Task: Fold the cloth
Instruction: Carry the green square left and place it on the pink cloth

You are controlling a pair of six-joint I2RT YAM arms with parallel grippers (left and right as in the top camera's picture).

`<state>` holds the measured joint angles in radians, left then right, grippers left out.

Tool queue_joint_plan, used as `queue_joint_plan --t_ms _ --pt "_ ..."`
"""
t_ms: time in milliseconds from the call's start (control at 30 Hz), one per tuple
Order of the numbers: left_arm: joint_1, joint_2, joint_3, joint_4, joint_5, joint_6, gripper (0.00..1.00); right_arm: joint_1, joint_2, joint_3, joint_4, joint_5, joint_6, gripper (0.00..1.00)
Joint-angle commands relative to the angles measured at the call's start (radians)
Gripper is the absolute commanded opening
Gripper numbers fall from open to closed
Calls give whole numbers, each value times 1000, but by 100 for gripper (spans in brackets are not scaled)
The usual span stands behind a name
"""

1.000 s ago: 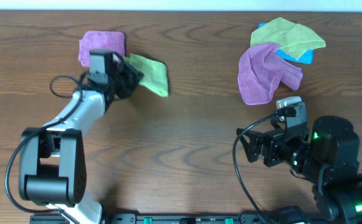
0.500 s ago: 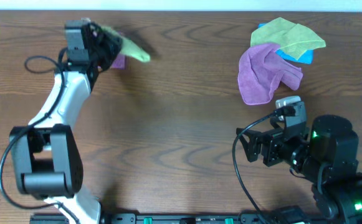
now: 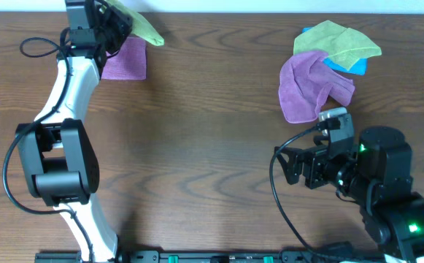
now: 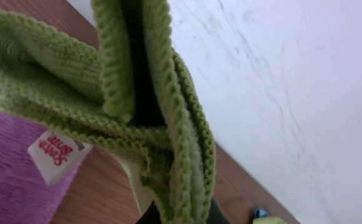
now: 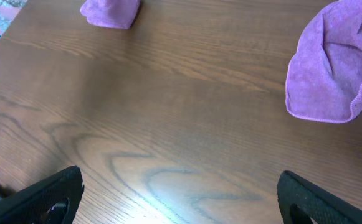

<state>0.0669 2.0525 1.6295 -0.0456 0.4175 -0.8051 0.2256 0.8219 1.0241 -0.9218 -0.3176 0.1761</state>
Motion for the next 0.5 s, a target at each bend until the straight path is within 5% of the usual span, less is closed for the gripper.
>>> queue_joint_plan --t_ms 0,467 --pt "10 30 25 -1 -2 37 6 -11 16 -6 9 3 3 99" --pt "13 72 25 9 -34 79 6 -10 50 -6 27 3 11 99"
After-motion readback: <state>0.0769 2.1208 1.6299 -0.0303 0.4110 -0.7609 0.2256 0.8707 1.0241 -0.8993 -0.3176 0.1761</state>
